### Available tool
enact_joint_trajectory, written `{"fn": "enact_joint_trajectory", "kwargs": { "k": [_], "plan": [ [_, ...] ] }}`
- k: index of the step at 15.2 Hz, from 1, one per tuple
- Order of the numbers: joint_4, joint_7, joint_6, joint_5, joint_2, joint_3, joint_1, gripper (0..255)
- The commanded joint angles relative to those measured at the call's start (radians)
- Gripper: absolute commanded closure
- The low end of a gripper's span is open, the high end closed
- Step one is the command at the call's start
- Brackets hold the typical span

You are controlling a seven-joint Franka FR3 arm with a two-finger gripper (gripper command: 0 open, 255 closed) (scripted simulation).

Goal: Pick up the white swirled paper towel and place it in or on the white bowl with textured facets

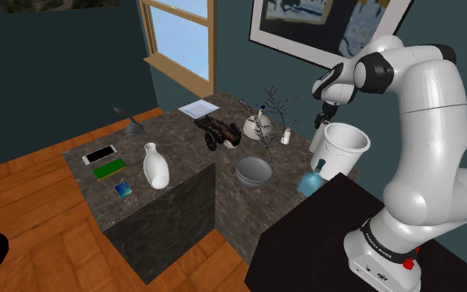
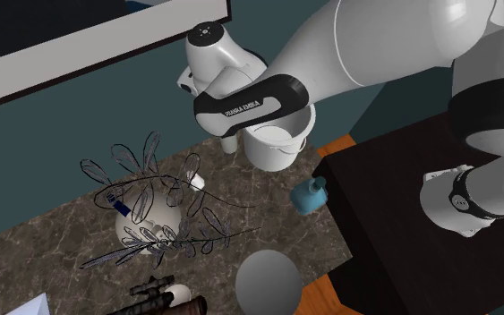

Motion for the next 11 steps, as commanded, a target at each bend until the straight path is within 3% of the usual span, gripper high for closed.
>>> {"fn": "enact_joint_trajectory", "kwargs": {
  "k": [1,4,5,11],
  "plan": [
    [0.000,0.000,0.001,0.000,0.000,0.000,0.000,0],
    [0.000,0.000,0.001,0.000,0.000,0.000,0.000,0],
    [0.000,0.000,0.001,0.000,0.000,0.000,0.000,255],
    [-0.002,0.000,0.001,0.000,-0.001,0.000,0.000,255]
  ]
}}
